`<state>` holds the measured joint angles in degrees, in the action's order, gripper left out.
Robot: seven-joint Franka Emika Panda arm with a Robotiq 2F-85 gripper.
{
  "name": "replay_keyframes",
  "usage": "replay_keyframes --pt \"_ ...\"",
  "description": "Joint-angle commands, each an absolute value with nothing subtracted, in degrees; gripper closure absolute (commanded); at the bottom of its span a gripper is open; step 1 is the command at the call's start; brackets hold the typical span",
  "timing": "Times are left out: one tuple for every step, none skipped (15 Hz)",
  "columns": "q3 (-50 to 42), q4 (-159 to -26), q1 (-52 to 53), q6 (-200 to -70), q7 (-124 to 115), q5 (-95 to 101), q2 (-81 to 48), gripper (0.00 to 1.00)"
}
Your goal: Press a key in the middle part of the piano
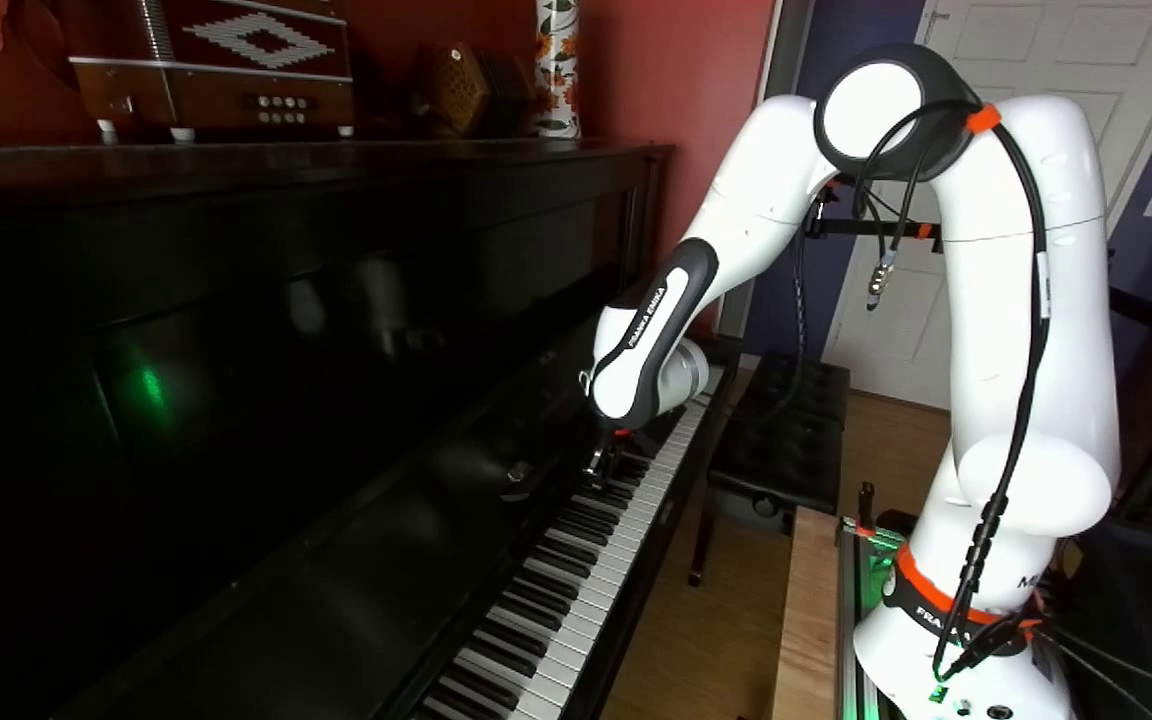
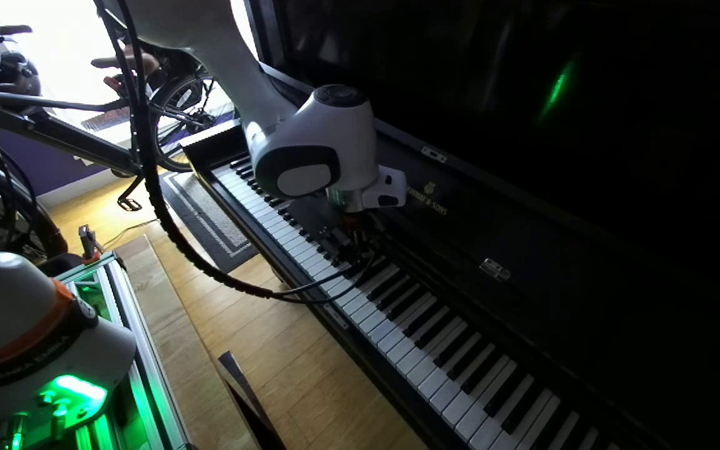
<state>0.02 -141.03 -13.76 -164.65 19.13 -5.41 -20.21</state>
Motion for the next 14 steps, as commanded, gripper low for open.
replay_keyframes --pt "-0.3 -142.5 -13.3 -160.6 17.4 -4.4 -15.1 0.6" --pt "-0.6 -142.8 -12.9 -159.1 17.4 -3.9 -13.6 0.53" --pt "-0.8 -142.9 -12.6 -157.9 17.5 -3.8 -12.5 0.44" --pt "-1.3 -143.3 -12.0 -156.6 17.1 -3.2 -10.8 0.37" --pt "-1.6 -143.4 -11.5 -155.3 16.5 -3.0 -9.6 0.31" --pt "-2.0 -143.8 -11.0 -154.3 16.2 -2.5 -7.9 0.22" --pt "-2.4 -144.0 -10.4 -152.8 15.7 -1.6 -6.4 0.15" --pt "-2.8 -144.3 -9.8 -151.2 14.6 -0.3 -4.4 0.07" --pt "-3.2 -144.6 -9.4 -150.1 14.1 0.9 -2.5 0.01" --pt "-3.5 -144.7 -9.1 -148.2 13.0 2.2 -0.7 0.0" --pt "-3.8 -144.8 -8.8 -146.6 12.4 3.8 1.3 0.0" --pt "-4.1 -145.0 -8.6 -144.2 10.5 5.9 3.8 0.0" --pt "-4.2 -144.9 -8.5 -142.4 9.3 7.4 5.7 0.0" --pt "-4.2 -144.8 -8.5 -139.7 8.0 8.7 8.2 0.0"
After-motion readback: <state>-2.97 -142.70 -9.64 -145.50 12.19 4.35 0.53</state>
